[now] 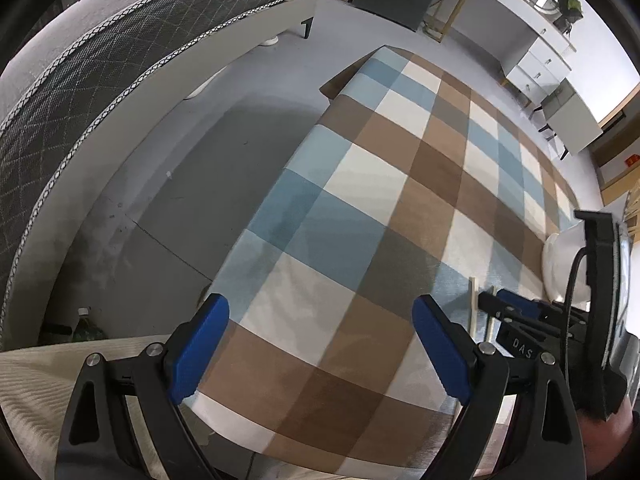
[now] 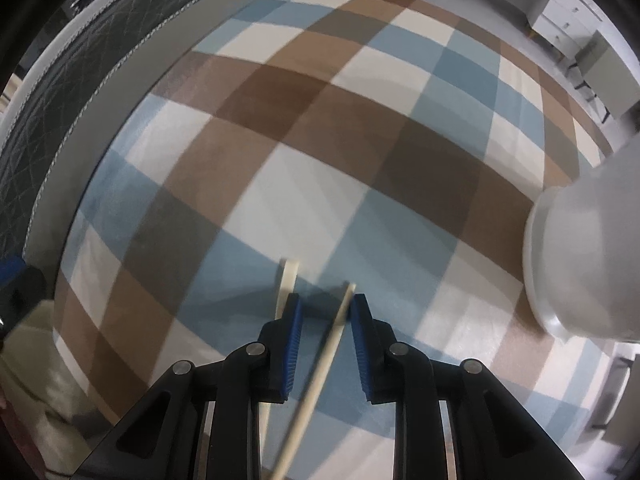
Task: Organize utensils
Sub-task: 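Lift the right tool's chopstick while the left tool moves over the last chopstick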
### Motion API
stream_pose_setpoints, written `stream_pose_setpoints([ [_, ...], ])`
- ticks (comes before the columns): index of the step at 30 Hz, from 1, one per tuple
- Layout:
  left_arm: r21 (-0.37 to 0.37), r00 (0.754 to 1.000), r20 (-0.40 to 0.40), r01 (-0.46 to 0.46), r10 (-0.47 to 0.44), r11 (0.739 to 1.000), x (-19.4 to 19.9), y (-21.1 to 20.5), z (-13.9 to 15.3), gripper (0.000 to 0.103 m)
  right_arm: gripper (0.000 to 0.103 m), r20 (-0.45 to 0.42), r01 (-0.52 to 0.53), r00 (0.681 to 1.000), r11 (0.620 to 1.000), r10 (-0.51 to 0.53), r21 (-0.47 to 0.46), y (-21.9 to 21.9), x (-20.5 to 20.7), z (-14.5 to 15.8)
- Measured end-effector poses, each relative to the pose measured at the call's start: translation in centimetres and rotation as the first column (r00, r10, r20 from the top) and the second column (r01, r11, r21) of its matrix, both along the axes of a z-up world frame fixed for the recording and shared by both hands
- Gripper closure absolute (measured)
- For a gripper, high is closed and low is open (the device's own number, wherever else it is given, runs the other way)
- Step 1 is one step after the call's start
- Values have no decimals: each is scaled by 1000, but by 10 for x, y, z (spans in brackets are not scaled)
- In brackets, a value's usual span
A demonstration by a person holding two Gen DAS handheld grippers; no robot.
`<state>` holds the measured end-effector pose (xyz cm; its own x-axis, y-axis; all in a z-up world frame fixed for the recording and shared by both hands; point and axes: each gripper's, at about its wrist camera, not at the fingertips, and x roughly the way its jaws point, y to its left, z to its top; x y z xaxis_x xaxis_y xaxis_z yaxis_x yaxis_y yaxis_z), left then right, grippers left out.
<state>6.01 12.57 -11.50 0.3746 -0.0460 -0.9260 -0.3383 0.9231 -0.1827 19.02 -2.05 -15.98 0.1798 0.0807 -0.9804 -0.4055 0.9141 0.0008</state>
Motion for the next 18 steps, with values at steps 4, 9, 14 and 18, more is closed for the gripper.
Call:
stream_pose_setpoints([
  [4,8,999,-20,-31,31,999,0,9,-7,13,99,39,-5,999,999,3,42,2,-2,1],
  [9,47,1000,-12,0,1,999,2,-3,-5,13,100,83,44,995,988,-57,149,-23,-6,12],
  [14,76,998,9,54,-55,996,7,-26,-4,13,100,159,116,971,937,-176,330,-66,-20,48],
  [18,68,991,10,132,-133,989,14,-50,-6,13,100,206,145,944,883,-259,446,-94,-42,70],
])
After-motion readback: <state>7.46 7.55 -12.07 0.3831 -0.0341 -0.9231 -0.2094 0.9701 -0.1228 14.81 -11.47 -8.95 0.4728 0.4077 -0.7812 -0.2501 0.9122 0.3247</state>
